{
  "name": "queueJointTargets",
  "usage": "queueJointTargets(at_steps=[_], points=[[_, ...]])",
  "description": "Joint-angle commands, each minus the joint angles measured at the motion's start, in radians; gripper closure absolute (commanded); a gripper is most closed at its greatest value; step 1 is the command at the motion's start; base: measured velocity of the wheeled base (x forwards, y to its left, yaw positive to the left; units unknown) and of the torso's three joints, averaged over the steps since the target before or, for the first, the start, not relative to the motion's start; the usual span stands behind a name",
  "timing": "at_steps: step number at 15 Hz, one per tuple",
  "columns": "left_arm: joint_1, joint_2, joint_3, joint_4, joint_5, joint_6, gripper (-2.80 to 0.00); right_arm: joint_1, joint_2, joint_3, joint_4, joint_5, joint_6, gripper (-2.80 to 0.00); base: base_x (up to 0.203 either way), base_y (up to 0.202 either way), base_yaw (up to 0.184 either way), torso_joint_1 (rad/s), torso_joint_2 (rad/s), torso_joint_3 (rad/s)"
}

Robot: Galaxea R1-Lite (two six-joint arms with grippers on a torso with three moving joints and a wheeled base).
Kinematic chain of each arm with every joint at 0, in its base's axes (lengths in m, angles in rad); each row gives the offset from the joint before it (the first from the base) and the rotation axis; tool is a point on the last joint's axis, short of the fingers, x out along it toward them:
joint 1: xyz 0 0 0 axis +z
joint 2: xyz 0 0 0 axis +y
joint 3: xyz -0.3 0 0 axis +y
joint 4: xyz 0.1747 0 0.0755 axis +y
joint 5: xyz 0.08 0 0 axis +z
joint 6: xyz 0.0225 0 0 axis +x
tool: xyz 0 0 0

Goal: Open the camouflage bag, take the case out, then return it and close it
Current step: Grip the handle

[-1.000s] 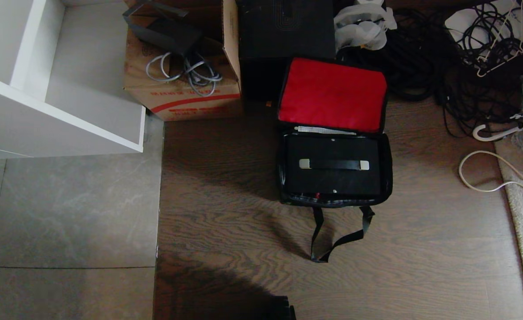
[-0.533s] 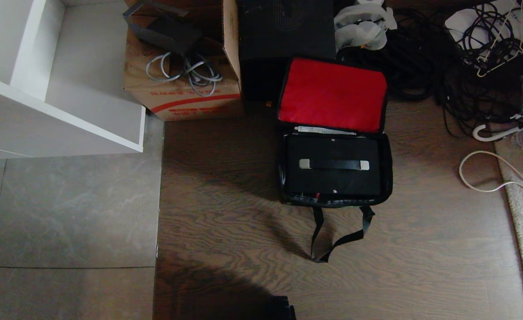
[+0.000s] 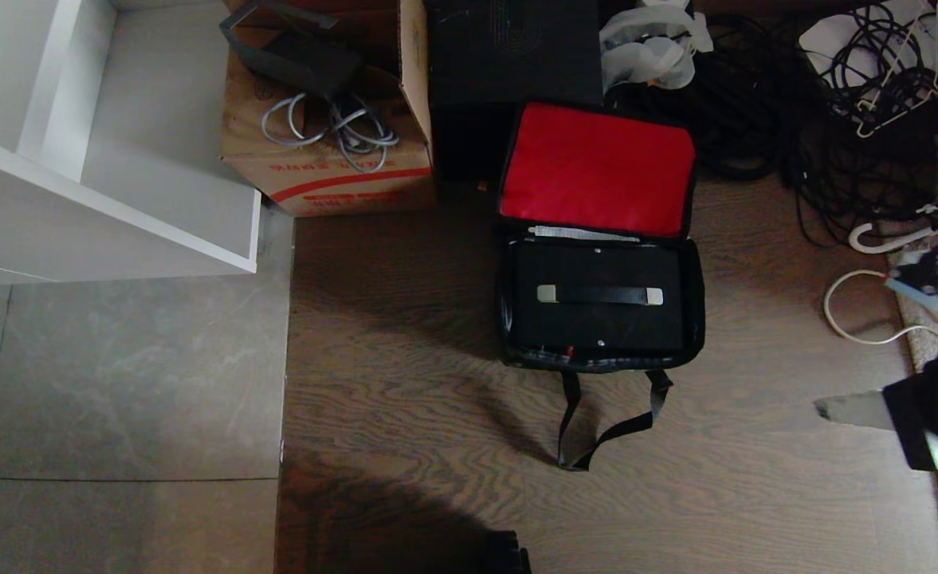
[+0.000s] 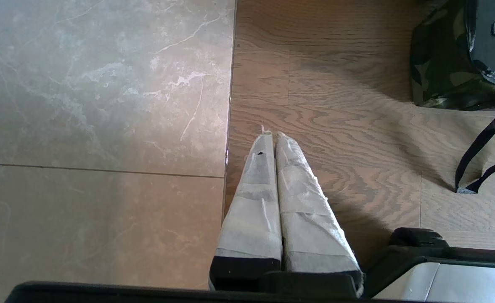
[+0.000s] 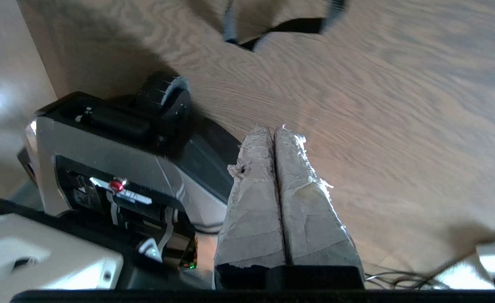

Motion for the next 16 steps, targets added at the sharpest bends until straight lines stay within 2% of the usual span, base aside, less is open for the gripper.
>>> queueJointTargets(at_steps=[1, 3, 6, 10, 11, 12, 14, 16], points=[[0.000, 0.000, 0.008, -0.001, 0.000, 0.000, 0.00, 0.099, 0.221, -0.015, -0.099, -0.078, 0.015, 0.00, 0.000, 0.000, 0.000, 0.000, 0.00, 0.000], [0.000, 0.000, 0.008, -0.001, 0.000, 0.000, 0.00, 0.172, 0.324, -0.024, -0.257, -0.170, 0.030, 0.00, 0.000, 0.000, 0.000, 0.000, 0.00, 0.000], [0.000, 0.000, 0.008, -0.001, 0.000, 0.000, 0.00, 0.246, 0.472, -0.056, -0.362, -0.249, 0.037, 0.00, 0.000, 0.000, 0.000, 0.000, 0.00, 0.000], [0.000, 0.000, 0.008, -0.001, 0.000, 0.000, 0.00, 0.287, 0.632, -0.094, -0.562, -0.278, 0.033, 0.00, 0.000, 0.000, 0.000, 0.000, 0.00, 0.000], [0.000, 0.000, 0.008, -0.001, 0.000, 0.000, 0.00, 0.287, 0.645, -0.099, -0.579, -0.276, 0.011, 0.00, 0.000, 0.000, 0.000, 0.000, 0.00, 0.000], [0.000, 0.000, 0.009, -0.001, 0.002, 0.000, 0.00, 0.287, 0.668, -0.119, -0.584, -0.279, -0.019, -2.80, 0.000, 0.000, 0.000, 0.000, 0.00, 0.000], [0.000, 0.000, 0.008, -0.001, 0.000, 0.000, 0.00, 0.287, 0.699, -0.164, -0.589, -0.315, -0.140, -2.80, 0.000, 0.000, 0.000, 0.000, 0.00, 0.000], [0.000, 0.000, 0.009, -0.001, 0.000, 0.000, 0.00, 0.286, 0.714, -0.166, -0.615, -0.366, -0.338, -2.80, 0.000, 0.000, 0.000, 0.000, 0.00, 0.000]])
